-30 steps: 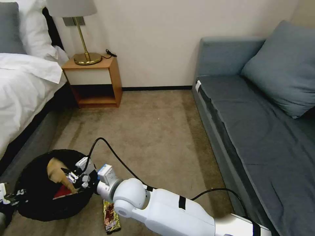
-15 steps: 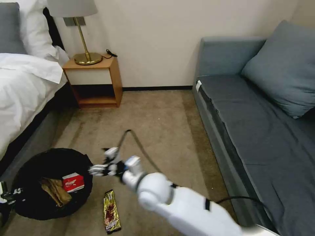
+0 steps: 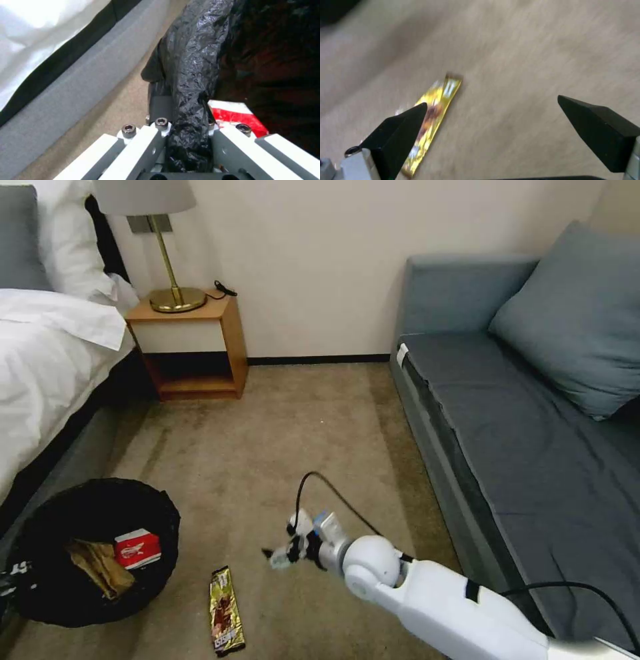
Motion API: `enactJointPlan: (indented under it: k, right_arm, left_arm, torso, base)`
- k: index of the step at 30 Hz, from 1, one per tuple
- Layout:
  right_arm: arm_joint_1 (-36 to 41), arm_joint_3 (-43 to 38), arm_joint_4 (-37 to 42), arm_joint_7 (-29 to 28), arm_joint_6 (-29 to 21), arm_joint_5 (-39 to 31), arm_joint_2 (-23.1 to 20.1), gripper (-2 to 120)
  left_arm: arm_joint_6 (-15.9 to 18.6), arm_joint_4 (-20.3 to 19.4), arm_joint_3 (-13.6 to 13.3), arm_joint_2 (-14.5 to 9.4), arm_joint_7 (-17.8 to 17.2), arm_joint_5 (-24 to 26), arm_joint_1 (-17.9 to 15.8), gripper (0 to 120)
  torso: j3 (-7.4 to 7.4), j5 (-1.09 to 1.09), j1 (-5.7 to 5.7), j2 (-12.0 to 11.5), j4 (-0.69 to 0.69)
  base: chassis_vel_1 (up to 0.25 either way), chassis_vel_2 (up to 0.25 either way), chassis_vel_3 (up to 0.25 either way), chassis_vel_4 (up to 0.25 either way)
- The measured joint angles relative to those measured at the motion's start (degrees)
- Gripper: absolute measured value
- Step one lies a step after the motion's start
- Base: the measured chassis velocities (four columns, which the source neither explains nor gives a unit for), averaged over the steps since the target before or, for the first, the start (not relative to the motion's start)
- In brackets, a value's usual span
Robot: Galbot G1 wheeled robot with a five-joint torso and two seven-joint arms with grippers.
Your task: Pick up the trash bin, then pick up the garbage on the floor and place it into the trash bin.
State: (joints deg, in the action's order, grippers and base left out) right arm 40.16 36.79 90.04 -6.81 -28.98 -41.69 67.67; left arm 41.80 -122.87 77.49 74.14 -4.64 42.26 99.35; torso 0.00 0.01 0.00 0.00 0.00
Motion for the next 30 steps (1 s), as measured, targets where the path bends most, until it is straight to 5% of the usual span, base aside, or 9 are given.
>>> enactJointPlan:
  k: [9, 16, 30]
  right_arm:
    - [-3.0, 7.2, -8.1, 0.0, -0.6, -0.8, 5.6, 100]
    - [-3.6, 9.6, -17.5, -0.3, -0.9, -2.3, 15.1, 100]
    - [-2.0, 10.6, -28.7, -0.4, 0.2, 0.0, 22.4, 100]
  left_arm:
    - [0.0, 0.9, 0.7, 0.0, 0.1, 0.9, -0.1, 3]
    - [0.1, 1.1, -0.2, -0.5, 0.2, 1.0, -0.6, 3]
    - [0.2, 1.1, -0.1, -0.7, 0.2, 0.8, 0.1, 3]
  torso:
    - [0.00, -0.01, 0.00, 0.0, 0.00]
    - [0.00, -0.01, 0.00, 0.0, 0.00]
    - [0.00, -0.02, 0.00, 0.0, 0.00]
  base:
    - [0.000, 0.000, 0.000, 0.000]
    - [0.000, 0.000, 0.000, 0.000]
    - [0.000, 0.000, 0.000, 0.000]
